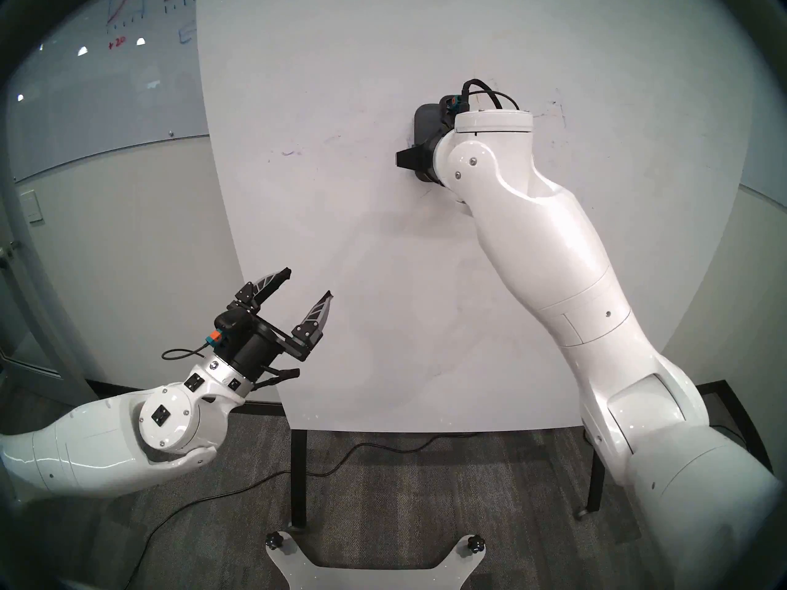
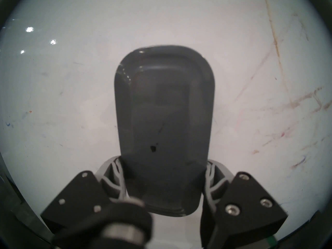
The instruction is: Erase all marks on the whiteboard with the eraser
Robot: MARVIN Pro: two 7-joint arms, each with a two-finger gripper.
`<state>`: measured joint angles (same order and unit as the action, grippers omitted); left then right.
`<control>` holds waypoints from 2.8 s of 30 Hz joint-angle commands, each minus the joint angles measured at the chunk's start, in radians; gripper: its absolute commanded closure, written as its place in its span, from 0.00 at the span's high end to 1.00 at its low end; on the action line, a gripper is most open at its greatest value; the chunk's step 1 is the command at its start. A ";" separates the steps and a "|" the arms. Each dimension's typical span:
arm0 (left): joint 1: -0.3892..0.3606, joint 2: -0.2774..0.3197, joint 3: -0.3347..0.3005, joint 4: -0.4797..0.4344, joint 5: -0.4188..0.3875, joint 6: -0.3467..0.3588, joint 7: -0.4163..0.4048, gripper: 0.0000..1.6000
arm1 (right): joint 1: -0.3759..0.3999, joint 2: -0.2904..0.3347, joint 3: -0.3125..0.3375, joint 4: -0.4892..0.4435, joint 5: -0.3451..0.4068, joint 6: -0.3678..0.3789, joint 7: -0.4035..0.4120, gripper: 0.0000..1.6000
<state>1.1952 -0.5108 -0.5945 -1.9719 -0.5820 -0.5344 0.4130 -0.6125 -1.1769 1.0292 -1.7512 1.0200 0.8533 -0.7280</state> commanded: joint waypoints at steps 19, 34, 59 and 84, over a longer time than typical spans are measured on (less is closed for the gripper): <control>-0.009 0.000 -0.009 -0.010 0.000 -0.008 0.001 1.00 | -0.039 -0.016 0.095 -0.035 -0.025 -0.145 -0.069 1.00; -0.009 0.000 -0.009 -0.010 0.000 -0.009 0.002 1.00 | -0.152 0.017 0.102 -0.241 -0.017 -0.111 -0.155 1.00; -0.009 0.000 -0.009 -0.010 0.000 -0.009 0.002 1.00 | -0.211 -0.002 0.044 -0.421 -0.007 -0.028 -0.221 1.00; -0.009 0.001 -0.009 -0.010 0.000 -0.009 0.002 1.00 | -0.404 0.001 -0.018 -0.692 -0.082 -0.009 -0.295 1.00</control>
<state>1.1947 -0.5105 -0.5936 -1.9720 -0.5822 -0.5347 0.4133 -0.9610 -1.1516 1.0384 -2.3940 0.9735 0.8736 -0.9567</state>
